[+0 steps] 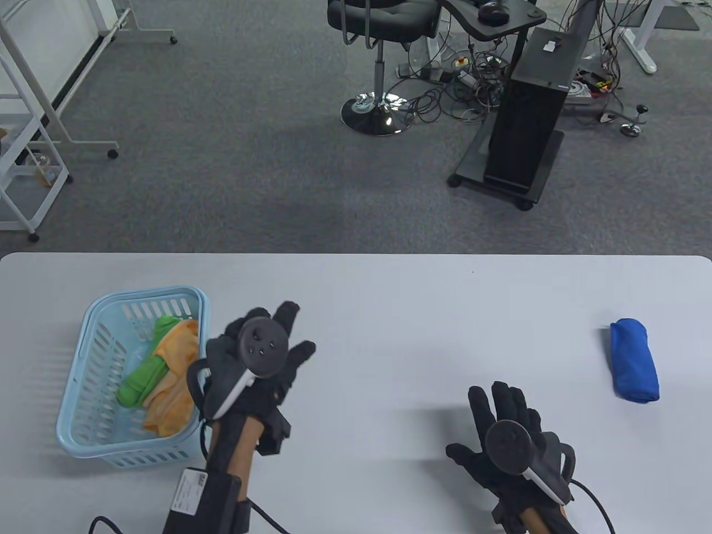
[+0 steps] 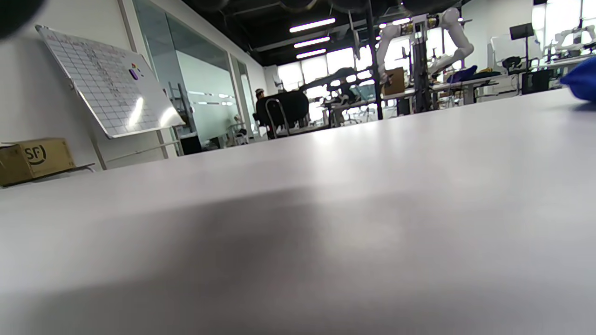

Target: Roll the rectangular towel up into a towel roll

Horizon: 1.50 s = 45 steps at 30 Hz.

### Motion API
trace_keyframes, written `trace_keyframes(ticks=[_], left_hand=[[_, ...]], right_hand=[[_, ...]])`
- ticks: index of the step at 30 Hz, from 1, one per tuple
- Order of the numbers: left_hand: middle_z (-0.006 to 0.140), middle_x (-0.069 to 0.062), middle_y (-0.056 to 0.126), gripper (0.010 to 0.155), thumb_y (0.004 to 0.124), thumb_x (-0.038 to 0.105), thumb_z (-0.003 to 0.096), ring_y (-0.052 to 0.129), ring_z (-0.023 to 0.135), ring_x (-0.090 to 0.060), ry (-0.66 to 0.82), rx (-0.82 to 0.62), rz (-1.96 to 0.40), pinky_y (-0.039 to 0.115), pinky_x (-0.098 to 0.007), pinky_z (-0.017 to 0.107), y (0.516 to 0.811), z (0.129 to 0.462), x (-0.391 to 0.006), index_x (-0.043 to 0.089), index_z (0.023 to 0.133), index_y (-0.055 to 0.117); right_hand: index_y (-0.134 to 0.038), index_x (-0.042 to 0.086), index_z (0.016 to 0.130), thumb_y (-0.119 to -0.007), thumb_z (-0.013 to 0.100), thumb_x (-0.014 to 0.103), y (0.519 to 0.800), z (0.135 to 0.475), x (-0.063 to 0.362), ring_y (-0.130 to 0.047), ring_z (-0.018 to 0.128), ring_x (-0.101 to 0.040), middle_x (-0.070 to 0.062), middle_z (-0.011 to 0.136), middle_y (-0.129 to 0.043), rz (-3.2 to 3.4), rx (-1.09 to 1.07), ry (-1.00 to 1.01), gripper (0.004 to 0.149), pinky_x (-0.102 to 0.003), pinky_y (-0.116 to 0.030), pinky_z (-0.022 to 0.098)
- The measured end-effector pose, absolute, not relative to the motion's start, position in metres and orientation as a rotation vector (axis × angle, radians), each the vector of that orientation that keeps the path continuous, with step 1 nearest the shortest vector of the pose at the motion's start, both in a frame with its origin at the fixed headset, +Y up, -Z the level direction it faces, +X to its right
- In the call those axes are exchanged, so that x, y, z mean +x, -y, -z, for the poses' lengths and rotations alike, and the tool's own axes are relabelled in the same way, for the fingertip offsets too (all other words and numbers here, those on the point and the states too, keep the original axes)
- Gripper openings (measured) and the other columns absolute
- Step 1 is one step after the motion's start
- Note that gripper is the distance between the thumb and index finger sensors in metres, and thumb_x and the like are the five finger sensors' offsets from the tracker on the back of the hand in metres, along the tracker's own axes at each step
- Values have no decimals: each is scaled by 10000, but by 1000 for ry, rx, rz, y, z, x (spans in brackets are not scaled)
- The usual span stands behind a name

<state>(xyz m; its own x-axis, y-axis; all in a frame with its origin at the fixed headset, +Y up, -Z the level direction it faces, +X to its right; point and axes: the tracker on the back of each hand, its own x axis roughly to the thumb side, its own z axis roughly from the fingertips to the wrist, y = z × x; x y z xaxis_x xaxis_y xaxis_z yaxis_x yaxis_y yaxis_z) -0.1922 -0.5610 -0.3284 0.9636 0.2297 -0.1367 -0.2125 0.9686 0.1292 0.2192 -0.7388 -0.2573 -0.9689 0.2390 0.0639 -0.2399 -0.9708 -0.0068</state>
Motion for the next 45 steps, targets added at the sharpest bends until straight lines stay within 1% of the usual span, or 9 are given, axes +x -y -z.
trace_keyframes(ticks=[6,12,26,29,31,35,39,42,45], left_hand=[[1021,-68,766,730,870,518,324,820,910,-356,-373,17,-170,652,-610,657,552,370,-276,525,1010,621],[989,-50,816,659,889,389,355,860,889,-328,-502,-175,-120,638,-593,689,593,389,-329,468,979,691],[1136,-95,443,832,882,505,310,448,1036,-388,-487,-504,-96,332,-637,758,688,428,-346,446,1061,529],[1105,-57,514,660,882,425,354,518,1004,-355,-466,-443,-92,374,-620,759,697,432,-344,468,971,652],[1080,-57,579,420,877,371,375,556,985,-359,-465,-391,-177,401,-623,748,693,434,-343,363,795,875],[1067,-80,651,423,871,353,380,560,1021,-395,-438,-292,-272,438,-649,732,658,428,-342,314,800,883],[979,-52,877,418,859,335,395,819,948,-416,-383,-101,-446,613,-680,673,607,408,-341,287,810,859],[933,-96,938,421,845,341,409,979,802,-381,-316,52,-642,752,-629,575,570,392,-340,273,824,840],[869,-145,977,423,824,330,430,1091,435,-257,-255,147,-832,860,-508,376,527,375,-325,257,846,816]], right_hand=[[-255,278,1047,-686,240,695,746,260,219,-234,1014,-408,-144,1074,-170,-2928,77,-76,1005,-689,-339,695],[-256,275,1047,-680,242,691,753,262,224,-229,1010,-417,-148,1073,-169,-2928,41,-133,1000,-690,-330,693],[-225,279,1048,-670,256,682,769,265,229,-134,996,-413,-151,1060,-95,-2968,-4,-352,994,-691,-260,689],[-224,272,1049,-667,257,683,770,266,230,-135,996,-415,-151,1060,-94,-2967,-18,-368,996,-690,-260,689],[-216,262,1049,-664,259,683,772,267,232,-134,994,-420,-152,1058,-89,-2956,-22,-396,1001,-691,-255,688],[-213,256,1048,-665,262,680,772,267,234,-130,993,-419,-153,1056,-85,-2952,-31,-398,1001,-690,-252,688],[-211,255,1047,-667,263,677,771,267,234,-129,993,-419,-152,1056,-84,-2942,-31,-389,1000,-689,-249,688],[-205,255,1046,-668,264,674,772,267,234,-130,995,-417,-150,1056,-83,-2937,-23,-392,1000,-689,-246,688],[-201,254,1045,-669,266,671,770,267,234,-128,996,-414,-147,1057,-82,-2929,-14,-384,1000,-689,-242,689]])
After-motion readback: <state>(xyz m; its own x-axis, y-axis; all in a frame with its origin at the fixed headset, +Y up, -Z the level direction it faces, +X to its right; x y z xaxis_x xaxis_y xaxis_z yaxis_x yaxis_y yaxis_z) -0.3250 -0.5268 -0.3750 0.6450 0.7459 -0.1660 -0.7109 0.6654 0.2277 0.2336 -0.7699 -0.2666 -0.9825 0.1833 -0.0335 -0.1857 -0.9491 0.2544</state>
